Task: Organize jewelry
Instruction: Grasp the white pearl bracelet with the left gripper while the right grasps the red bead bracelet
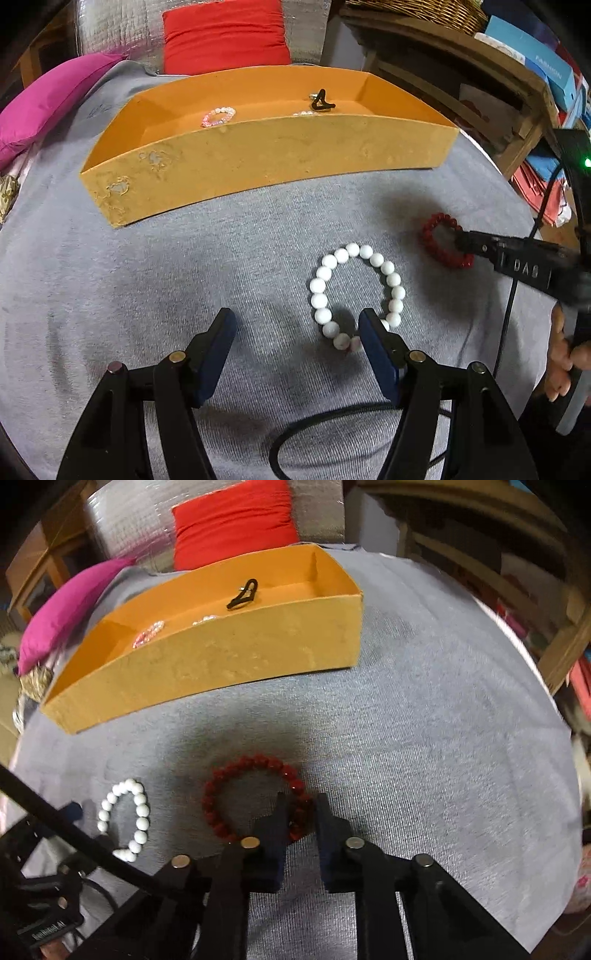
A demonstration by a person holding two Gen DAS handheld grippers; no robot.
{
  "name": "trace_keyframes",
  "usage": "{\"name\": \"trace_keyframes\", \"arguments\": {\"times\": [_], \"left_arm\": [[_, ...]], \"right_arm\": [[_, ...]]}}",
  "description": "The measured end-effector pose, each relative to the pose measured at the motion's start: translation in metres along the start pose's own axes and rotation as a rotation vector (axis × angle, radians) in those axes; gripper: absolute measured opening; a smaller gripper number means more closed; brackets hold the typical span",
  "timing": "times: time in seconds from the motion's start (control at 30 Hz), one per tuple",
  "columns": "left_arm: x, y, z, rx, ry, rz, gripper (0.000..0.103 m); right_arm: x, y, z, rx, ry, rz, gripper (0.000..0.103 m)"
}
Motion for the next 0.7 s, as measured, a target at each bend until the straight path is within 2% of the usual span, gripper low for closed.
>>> {"name": "trace_keyframes", "arguments": {"times": [0.03, 0.1, 0.17, 0.27, 0.4, 0.7], "left_arm": [[-0.001, -0.001, 0.000, 0.007, 0.001, -0.005, 0.064], [-0.003, -0.003, -0.002, 0.012, -0.011, -0.011, 0.042], [-0.003, -0.006, -0.006, 0.003, -0.028, -0.020, 0.033], [-0.004, -0.007, -0.010, -0.001, -0.042, -0.037, 0.012], [-0.004, -0.004, -0.010, 0.008, -0.035, -0.056, 0.010], [-0.011, 0.035, 0.003, 0.022, -0.017, -0.178, 0.010]], "right_arm": [[0.000, 0.000, 0.002, 0.012, 0.016, -0.005, 0.011], [0.001, 0.001, 0.004, 0.025, 0.031, -0.013, 0.010], [0.000, 0.002, 0.005, 0.025, 0.035, -0.013, 0.010], [-0.001, 0.004, 0.003, 0.011, 0.017, -0.019, 0.010], [-0.003, 0.010, 0.004, -0.020, 0.001, -0.043, 0.010], [-0.010, 0.030, 0.005, -0.107, -0.052, -0.108, 0.010]]}}
Point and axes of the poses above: each gripper's, at about its wrist camera, not at the fingertips, and y roughly against the way its jaws point, z to its left, x to its underside, the point moved 4 cm from there along -y, roughly the way its jaws point, and after that the axes turned 3 degrees about -x, right-handed, at the moved point
